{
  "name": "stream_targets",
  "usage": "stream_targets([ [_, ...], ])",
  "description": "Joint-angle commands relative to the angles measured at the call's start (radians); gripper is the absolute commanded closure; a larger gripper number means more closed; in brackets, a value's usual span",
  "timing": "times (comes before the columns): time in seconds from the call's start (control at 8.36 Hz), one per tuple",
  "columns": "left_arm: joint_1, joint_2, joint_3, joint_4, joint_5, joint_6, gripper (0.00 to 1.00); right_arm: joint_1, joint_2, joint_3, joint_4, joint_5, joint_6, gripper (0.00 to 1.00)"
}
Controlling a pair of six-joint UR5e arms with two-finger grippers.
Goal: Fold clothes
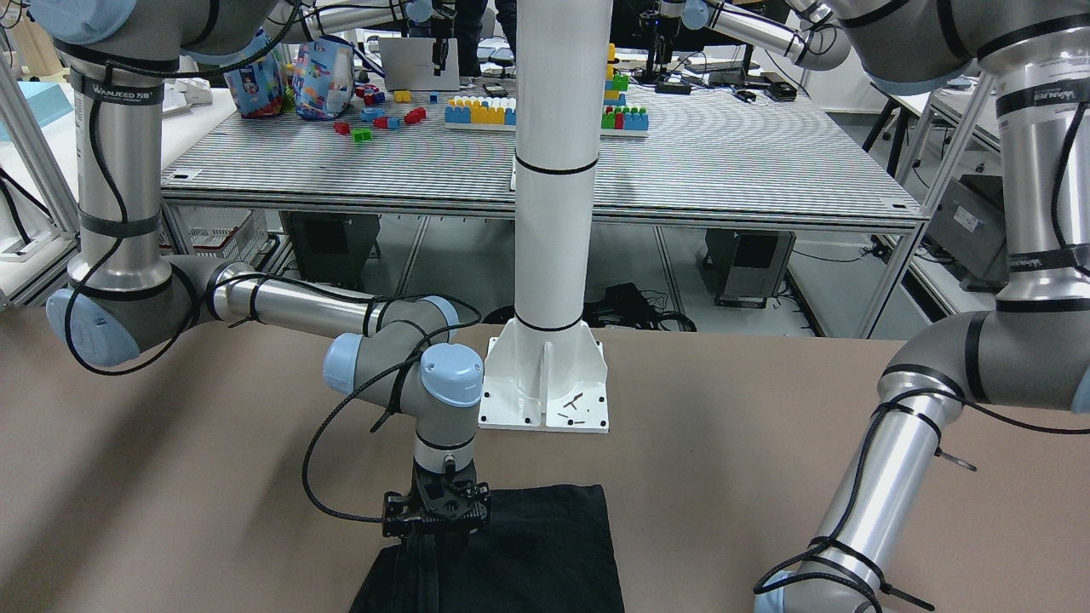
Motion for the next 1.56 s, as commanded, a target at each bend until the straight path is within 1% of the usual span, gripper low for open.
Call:
stream_targets([
  [0.0, 0.000, 0.000, 0.000, 0.001, 0.000, 0.000, 0.00, 0.006, 0.028, -0.090, 0.002, 0.002, -0.004, 0.07],
  [0.36, 0.000, 0.000, 0.000, 0.001, 0.000, 0.000, 0.00, 0.022, 0.019, -0.098, -0.003, 0.006, -0.079, 0.07],
  [0.72, 0.000, 0.000, 0.000, 0.001, 0.000, 0.002, 0.00, 0.081, 0.011, -0.098, -0.005, 0.014, -0.176, 0.07],
  [0.84, 0.002, -0.002, 0.001, 0.001, 0.000, 0.002, 0.00, 0.088, -0.021, -0.095, 0.005, 0.015, -0.202, 0.07],
  [1.08, 0.003, -0.003, 0.002, 0.001, 0.000, 0.002, 0.00, 0.093, -0.076, -0.071, 0.006, 0.017, -0.236, 0.07],
  [1.32, 0.003, -0.003, 0.002, 0.002, 0.000, 0.002, 0.00, 0.124, -0.084, -0.020, 0.002, 0.020, -0.269, 0.07],
  [1.44, 0.003, -0.002, 0.002, 0.001, 0.000, 0.002, 0.00, 0.127, -0.083, -0.020, 0.005, 0.026, -0.269, 0.07],
])
